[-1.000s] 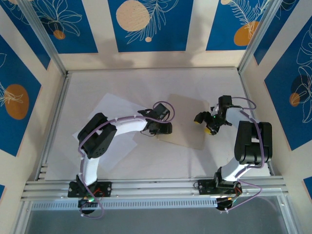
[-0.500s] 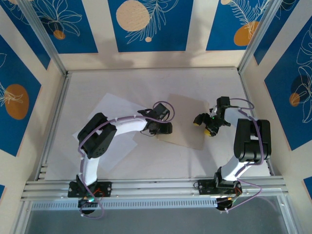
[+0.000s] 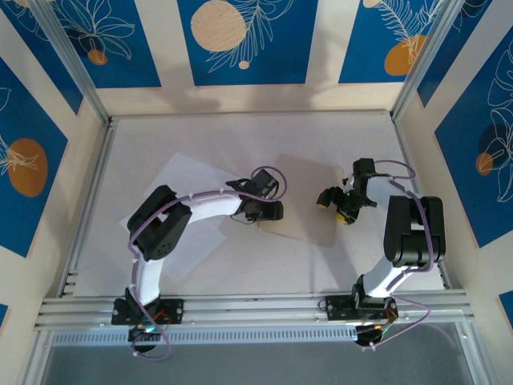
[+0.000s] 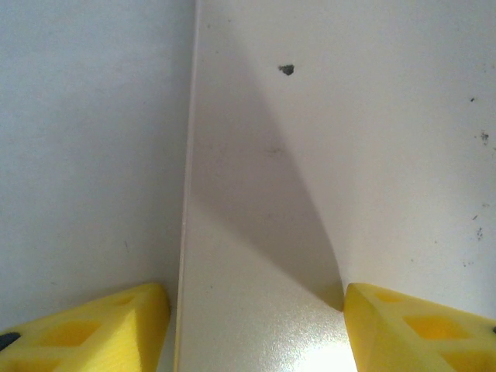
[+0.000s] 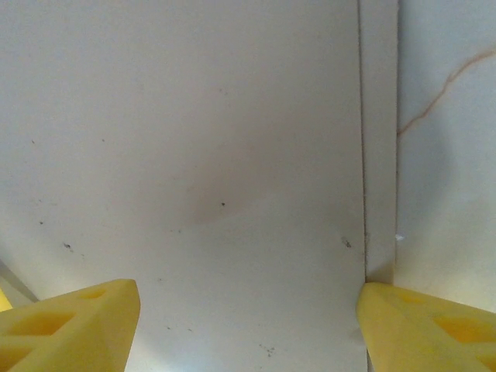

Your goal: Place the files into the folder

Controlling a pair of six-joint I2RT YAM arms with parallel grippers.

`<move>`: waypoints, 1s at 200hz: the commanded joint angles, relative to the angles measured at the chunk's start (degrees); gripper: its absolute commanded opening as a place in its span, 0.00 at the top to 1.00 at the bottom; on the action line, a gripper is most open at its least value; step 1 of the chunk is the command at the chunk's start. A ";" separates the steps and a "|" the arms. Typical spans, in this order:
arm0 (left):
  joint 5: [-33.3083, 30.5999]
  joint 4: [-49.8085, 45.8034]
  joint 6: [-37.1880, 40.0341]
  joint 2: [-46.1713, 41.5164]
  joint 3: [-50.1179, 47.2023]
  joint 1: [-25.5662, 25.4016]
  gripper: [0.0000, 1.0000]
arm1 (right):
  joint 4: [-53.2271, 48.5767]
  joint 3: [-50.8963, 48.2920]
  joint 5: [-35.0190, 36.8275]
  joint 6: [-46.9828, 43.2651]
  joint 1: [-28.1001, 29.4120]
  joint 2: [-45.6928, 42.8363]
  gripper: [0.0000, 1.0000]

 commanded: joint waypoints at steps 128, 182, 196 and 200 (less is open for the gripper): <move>2.73 -4.25 -1.17 -0.22 -1.15 0.83 0.36 | -0.52 -0.37 -5.87 -1.65 0.17 -0.15 0.23; 6.18 -3.42 -1.26 0.56 -0.45 0.88 0.39 | 4.15 -1.68 -17.99 -2.35 0.06 -4.31 0.23; 6.44 -3.33 -1.27 0.48 -0.44 0.88 0.39 | 4.53 -1.86 -19.41 -2.25 -0.03 -5.87 0.23; 6.52 -3.34 -1.30 0.40 -0.51 0.88 0.39 | 4.63 -1.87 -19.92 -2.15 -0.16 -6.29 0.23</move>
